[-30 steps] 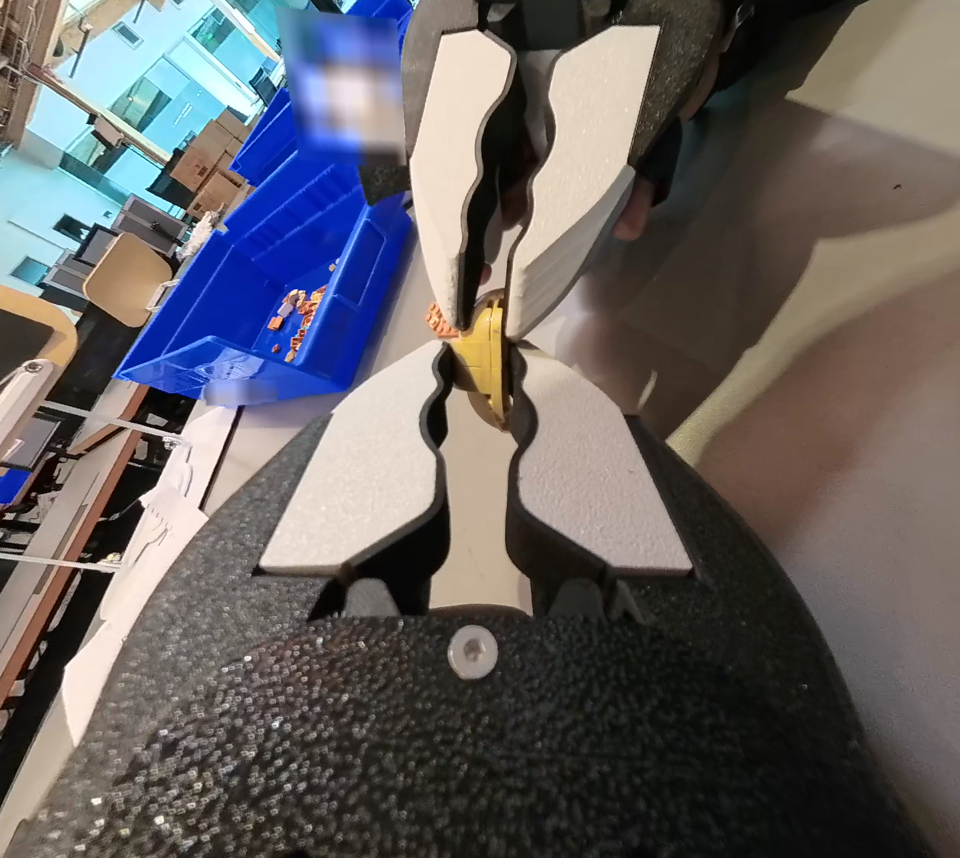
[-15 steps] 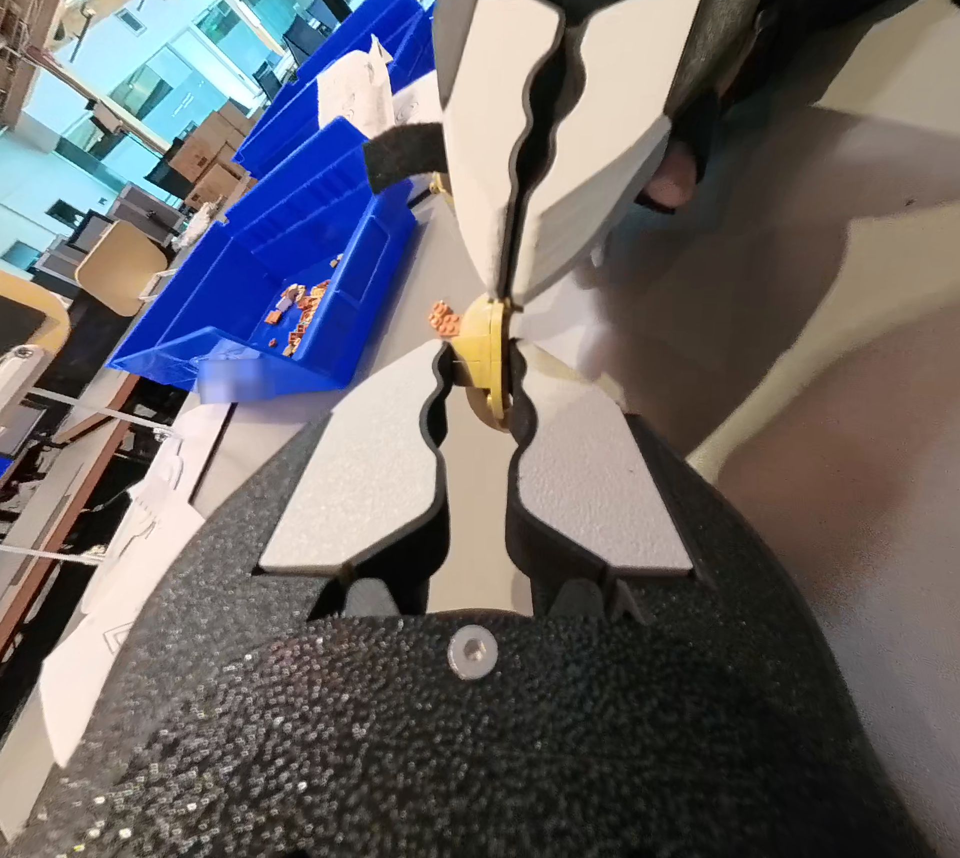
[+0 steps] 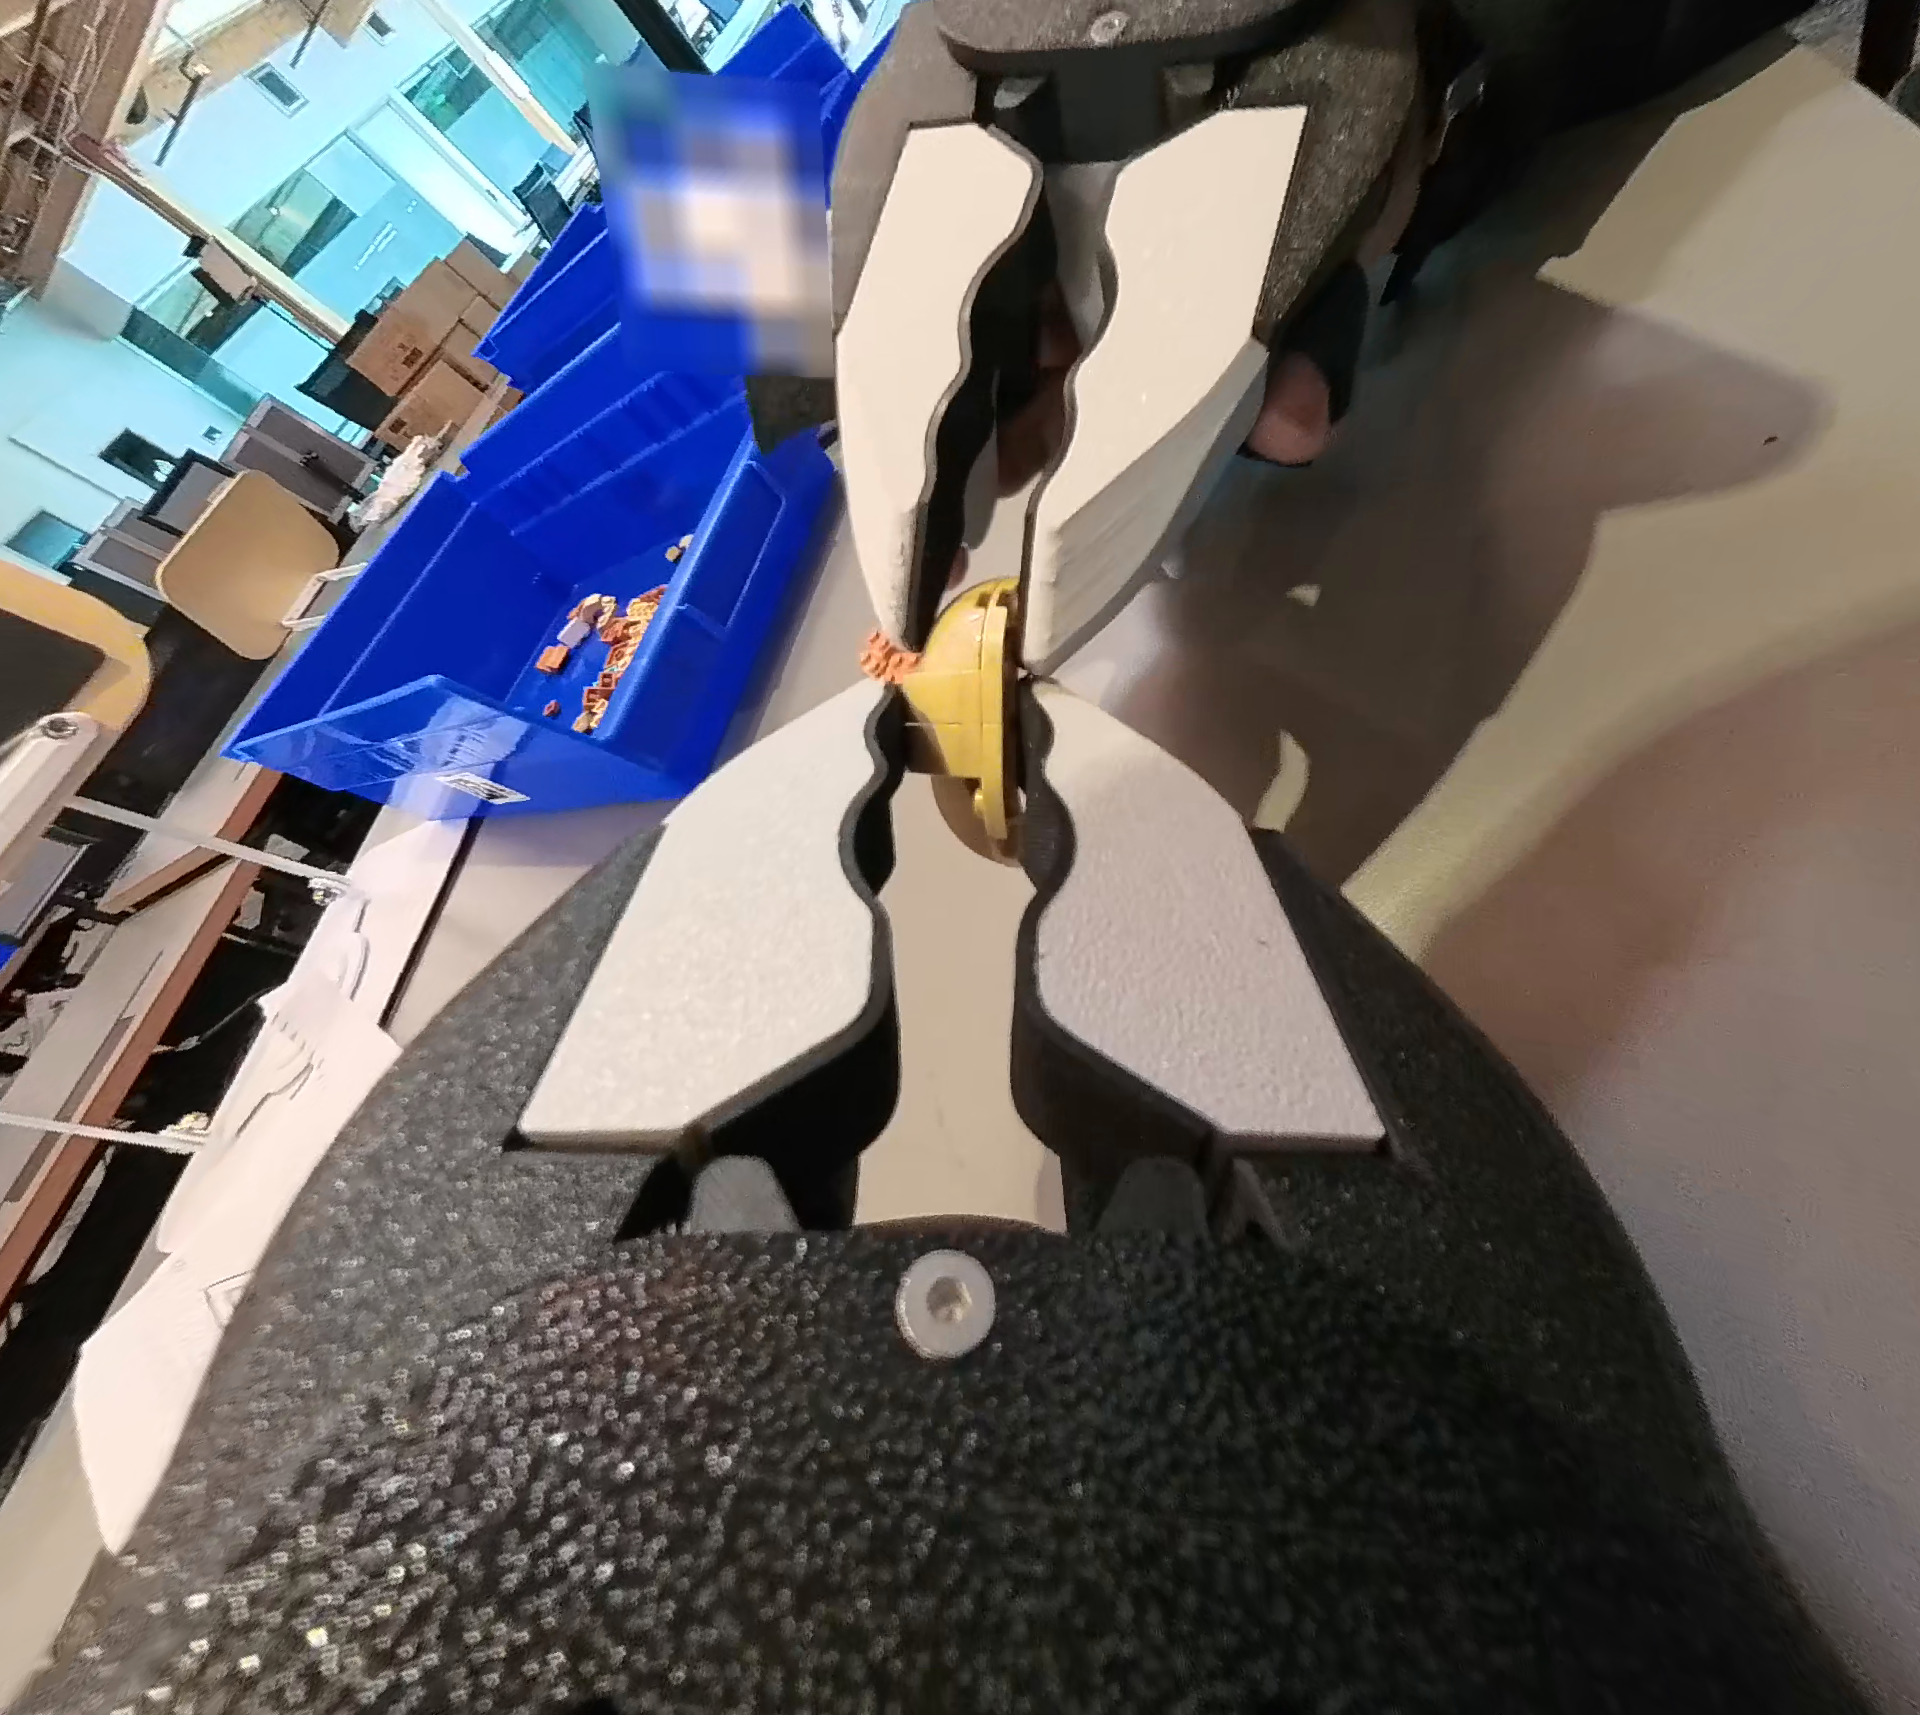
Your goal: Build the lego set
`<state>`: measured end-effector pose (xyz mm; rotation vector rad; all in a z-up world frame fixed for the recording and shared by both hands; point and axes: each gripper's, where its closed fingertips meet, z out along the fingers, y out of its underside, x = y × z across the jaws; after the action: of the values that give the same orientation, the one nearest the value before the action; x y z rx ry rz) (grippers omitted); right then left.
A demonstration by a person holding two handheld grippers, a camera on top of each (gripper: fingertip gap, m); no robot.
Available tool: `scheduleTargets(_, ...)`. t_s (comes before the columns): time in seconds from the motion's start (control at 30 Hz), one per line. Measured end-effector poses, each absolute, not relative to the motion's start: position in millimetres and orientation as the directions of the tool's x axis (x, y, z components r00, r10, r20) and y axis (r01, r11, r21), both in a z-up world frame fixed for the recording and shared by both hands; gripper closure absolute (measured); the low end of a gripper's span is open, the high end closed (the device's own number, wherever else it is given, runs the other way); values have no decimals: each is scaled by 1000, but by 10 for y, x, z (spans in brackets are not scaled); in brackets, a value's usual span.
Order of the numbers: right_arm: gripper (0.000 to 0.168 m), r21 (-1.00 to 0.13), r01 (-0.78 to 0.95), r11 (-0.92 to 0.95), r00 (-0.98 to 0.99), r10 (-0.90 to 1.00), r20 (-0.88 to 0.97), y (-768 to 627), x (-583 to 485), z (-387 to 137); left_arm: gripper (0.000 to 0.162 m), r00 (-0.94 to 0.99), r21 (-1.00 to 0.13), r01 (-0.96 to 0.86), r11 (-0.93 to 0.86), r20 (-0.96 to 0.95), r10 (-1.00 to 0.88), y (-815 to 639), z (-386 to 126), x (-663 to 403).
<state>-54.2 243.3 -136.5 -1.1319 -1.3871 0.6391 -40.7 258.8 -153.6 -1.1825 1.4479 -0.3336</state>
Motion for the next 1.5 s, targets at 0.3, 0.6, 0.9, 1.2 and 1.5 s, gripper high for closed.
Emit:
scheduleTargets(0.3, 153, -887, 264, 380, 142, 894, 425, 2427, -544, -1367, 143, 190, -765, -462, 450, -580, -792, 2583, -1531, -408)
scheduleTargets(0.6, 154, -875, 250, 414, 141, 879, 456, 2396, -549, -1338, 143, 184, -765, -440, 471, -590, -786, 2551, -1496, -411)
scheduleTargets(0.9, 154, -869, 268, 416, 128, 878, 461, 2381, -545, -1358, 143, 169, -748, -451, 487, -607, -776, 2534, -1515, -410)
scheduleTargets(1.2, 155, -888, 271, 372, 147, 895, 420, 2423, -545, -1381, 142, 182, -726, -489, 483, -627, -757, 2588, -1541, -417)
scheduleTargets(1.5, 155, -891, 286, 352, 160, 900, 406, 2458, -552, -1423, 142, 177, -677, -550, 489, -667, -724, 2637, -1593, -427)
